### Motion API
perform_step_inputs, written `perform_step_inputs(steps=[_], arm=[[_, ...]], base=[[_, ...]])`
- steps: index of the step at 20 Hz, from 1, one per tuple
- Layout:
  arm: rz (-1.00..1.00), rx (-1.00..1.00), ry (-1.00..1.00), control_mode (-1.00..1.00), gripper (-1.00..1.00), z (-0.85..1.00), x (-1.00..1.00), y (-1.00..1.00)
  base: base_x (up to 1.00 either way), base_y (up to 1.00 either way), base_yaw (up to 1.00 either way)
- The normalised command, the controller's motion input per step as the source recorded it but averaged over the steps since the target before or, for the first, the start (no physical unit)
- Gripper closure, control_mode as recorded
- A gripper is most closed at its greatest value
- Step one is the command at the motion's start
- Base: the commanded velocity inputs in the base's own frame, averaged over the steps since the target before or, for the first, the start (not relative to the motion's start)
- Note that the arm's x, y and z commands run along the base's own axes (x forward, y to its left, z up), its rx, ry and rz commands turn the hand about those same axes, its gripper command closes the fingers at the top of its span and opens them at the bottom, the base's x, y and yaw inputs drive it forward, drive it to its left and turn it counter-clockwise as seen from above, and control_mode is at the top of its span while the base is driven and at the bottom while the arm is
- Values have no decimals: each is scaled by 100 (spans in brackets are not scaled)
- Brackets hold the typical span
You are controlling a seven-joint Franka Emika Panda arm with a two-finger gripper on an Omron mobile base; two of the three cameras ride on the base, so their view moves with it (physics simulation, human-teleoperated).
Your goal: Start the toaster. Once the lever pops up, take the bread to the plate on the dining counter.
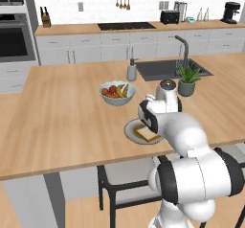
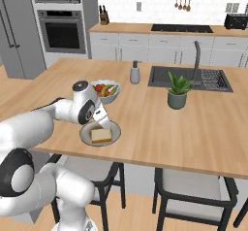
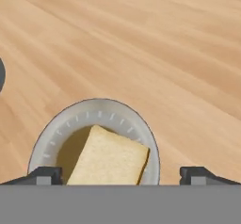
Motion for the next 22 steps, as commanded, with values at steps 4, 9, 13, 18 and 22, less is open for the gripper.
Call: perform_step_inputs(steps=[4,9,13,18,22], arm=[[-8,8,27,-100,-100,100,-19,0],[-2,8,31,-100,-100,75,-76,12],[0,0,14,-100,-100,17,-100,51],[0,0,-7,-100,-100,-4,-100,54],[0,0,-17,-100,-100,-11,-100,29]], base=[[0,0,0],[0,0,0],[0,0,0],[0,0,0],[0,0,0]])
